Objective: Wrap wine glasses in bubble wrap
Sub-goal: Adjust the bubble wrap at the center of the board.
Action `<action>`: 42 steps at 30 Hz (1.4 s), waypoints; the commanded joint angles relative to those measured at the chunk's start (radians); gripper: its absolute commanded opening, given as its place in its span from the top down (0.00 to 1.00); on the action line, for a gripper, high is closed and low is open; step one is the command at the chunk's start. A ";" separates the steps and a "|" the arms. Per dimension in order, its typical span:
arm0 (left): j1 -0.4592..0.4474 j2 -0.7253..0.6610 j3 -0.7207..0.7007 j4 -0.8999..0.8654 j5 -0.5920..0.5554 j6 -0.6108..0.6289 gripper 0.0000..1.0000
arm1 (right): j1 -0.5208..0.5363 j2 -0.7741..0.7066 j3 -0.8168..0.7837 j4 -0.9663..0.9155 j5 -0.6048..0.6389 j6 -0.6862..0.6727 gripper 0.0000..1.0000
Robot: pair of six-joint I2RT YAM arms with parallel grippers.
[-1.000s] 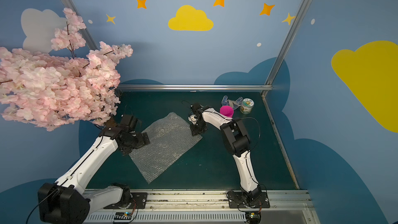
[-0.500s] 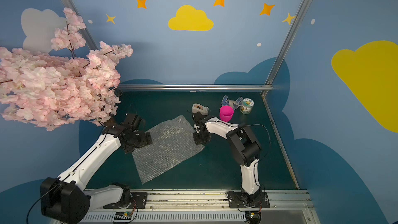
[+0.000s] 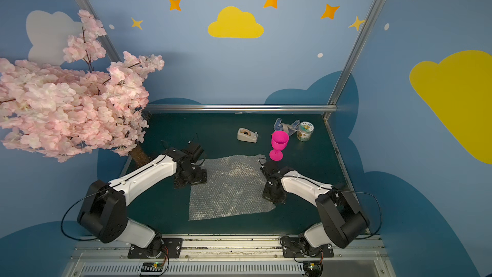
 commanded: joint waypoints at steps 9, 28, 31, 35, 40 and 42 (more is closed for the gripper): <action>-0.002 0.115 0.053 0.006 -0.085 -0.056 0.03 | -0.047 -0.028 -0.049 -0.047 0.072 0.047 0.91; 0.027 0.388 0.386 0.227 0.015 -0.030 0.25 | -0.046 0.104 0.375 0.182 0.060 -0.399 0.55; 0.062 0.439 0.367 0.340 0.034 -0.029 0.34 | -0.038 0.310 0.573 0.110 0.071 -0.504 0.61; 0.119 0.491 0.331 0.455 0.076 -0.049 0.36 | -0.038 0.517 0.751 0.037 0.103 -0.574 0.61; 0.157 0.495 0.270 0.484 0.086 -0.068 0.36 | -0.068 0.630 0.775 0.039 0.084 -0.595 0.60; 0.170 0.476 0.227 0.506 0.100 -0.069 0.36 | -0.081 0.654 0.772 0.028 0.080 -0.593 0.60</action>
